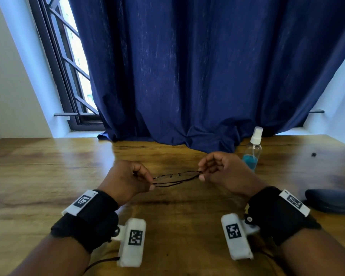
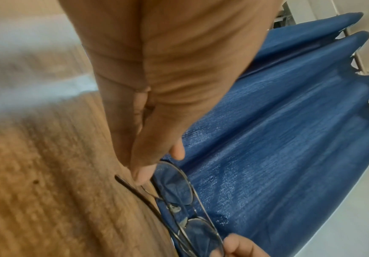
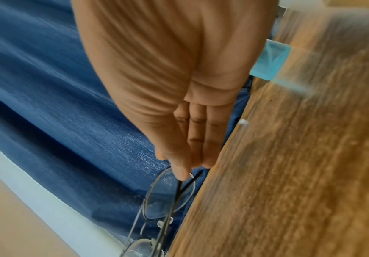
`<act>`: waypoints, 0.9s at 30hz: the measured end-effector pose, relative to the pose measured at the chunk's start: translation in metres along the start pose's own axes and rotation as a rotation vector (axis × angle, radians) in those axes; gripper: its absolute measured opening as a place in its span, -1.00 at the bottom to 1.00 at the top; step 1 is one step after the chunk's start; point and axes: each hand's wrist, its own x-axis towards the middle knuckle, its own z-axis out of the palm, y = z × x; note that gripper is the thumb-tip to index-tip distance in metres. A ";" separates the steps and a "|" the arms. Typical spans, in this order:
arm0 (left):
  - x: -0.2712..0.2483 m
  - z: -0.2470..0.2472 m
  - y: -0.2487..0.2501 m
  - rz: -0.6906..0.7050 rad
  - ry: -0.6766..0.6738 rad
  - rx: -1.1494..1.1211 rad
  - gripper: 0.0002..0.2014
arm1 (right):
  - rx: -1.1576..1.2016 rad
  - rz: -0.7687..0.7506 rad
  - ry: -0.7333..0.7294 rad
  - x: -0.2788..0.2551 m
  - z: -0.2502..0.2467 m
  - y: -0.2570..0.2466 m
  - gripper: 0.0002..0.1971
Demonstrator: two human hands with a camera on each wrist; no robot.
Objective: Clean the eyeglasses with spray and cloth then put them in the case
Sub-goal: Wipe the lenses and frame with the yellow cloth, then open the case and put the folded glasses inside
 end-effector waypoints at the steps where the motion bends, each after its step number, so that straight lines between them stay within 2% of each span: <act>1: 0.000 0.001 -0.001 -0.007 -0.009 0.013 -0.84 | -0.045 0.015 -0.027 0.000 0.000 0.000 -0.69; 5: 0.002 0.001 -0.004 -0.057 -0.085 0.064 -0.82 | -0.167 0.080 -0.118 0.000 0.004 0.002 -0.69; 9: 0.000 -0.001 -0.004 -0.066 -0.152 0.046 -0.84 | -0.205 0.101 -0.132 -0.001 0.004 0.000 -0.72; 14: -0.009 -0.009 -0.003 -0.035 -0.077 -0.058 -0.79 | -0.214 0.099 -0.140 -0.009 0.002 -0.007 -0.69; 18: -0.015 -0.002 0.020 0.055 0.020 -0.169 -0.82 | -0.276 0.047 -0.028 -0.033 -0.012 -0.023 -0.66; 22: -0.020 0.020 0.066 0.225 0.058 -0.211 -0.84 | -0.439 -0.001 0.062 -0.075 -0.064 -0.033 -0.69; 25: -0.025 0.040 0.099 0.333 0.059 -0.274 -0.87 | -0.578 0.112 0.038 -0.111 -0.123 -0.031 -0.72; 27: -0.029 0.053 0.114 0.372 0.045 -0.285 -0.86 | -0.775 0.217 0.022 -0.131 -0.160 -0.024 -0.64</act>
